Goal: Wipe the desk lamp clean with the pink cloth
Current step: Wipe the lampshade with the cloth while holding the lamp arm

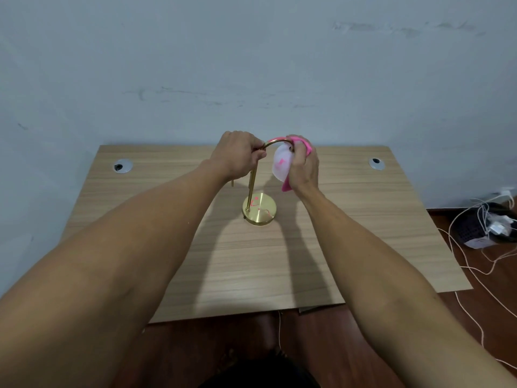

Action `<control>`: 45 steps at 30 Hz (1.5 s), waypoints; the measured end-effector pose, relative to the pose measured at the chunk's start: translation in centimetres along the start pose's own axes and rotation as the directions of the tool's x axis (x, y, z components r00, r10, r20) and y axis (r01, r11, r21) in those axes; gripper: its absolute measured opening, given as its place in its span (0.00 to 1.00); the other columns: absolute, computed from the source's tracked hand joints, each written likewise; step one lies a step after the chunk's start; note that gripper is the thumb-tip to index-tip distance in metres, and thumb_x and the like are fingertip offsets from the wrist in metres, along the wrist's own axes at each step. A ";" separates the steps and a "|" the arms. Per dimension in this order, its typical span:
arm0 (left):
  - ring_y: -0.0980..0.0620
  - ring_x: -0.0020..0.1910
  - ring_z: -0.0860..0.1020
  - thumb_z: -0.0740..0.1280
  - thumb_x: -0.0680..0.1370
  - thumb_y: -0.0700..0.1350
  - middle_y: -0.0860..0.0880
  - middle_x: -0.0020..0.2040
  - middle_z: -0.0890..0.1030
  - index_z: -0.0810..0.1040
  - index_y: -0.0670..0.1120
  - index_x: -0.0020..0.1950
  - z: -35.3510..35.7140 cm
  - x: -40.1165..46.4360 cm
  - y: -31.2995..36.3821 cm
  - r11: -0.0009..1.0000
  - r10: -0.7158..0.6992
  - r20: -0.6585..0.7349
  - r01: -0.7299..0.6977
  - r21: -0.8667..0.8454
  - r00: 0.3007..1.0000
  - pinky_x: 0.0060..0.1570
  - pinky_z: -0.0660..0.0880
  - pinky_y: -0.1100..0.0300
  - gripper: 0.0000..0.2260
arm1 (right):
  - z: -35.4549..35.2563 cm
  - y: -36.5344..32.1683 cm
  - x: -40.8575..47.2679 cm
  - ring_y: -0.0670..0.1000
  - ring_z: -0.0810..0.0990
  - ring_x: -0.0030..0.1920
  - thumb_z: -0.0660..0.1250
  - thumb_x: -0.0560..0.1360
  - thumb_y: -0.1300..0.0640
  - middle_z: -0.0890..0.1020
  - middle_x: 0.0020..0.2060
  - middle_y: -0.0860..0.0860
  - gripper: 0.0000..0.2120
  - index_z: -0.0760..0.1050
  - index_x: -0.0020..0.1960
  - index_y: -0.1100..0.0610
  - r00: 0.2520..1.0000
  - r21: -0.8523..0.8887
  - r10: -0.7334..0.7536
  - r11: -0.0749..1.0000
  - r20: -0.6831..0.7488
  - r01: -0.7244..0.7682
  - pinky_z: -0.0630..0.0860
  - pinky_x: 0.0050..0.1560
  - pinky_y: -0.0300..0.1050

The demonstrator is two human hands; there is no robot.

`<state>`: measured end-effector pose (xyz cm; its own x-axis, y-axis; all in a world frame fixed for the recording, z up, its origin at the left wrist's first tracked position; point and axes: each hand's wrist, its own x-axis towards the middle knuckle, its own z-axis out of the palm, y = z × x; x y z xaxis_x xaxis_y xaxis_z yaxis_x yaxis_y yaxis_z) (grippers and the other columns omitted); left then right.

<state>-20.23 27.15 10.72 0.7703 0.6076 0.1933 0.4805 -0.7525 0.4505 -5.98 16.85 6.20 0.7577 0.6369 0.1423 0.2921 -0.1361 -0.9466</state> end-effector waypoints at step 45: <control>0.42 0.49 0.80 0.67 0.79 0.50 0.47 0.48 0.86 0.86 0.47 0.53 0.3 -0.8 2.3 0.983 -0.175 -0.078 0.179 0.041 0.981 0.51 0.75 0.50 0.10 | -4.4 6.6 -2.7 0.61 0.45 0.86 0.58 0.79 0.57 0.49 0.86 0.60 0.38 0.48 0.85 0.66 0.738 -0.314 -0.539 0.676 0.406 0.667 0.47 0.84 0.65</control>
<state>-19.61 24.86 11.39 0.6389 0.7481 0.1790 0.6273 -0.6414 0.4417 -3.50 10.88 0.85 0.1645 0.8518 0.4974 0.8859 0.0942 -0.4543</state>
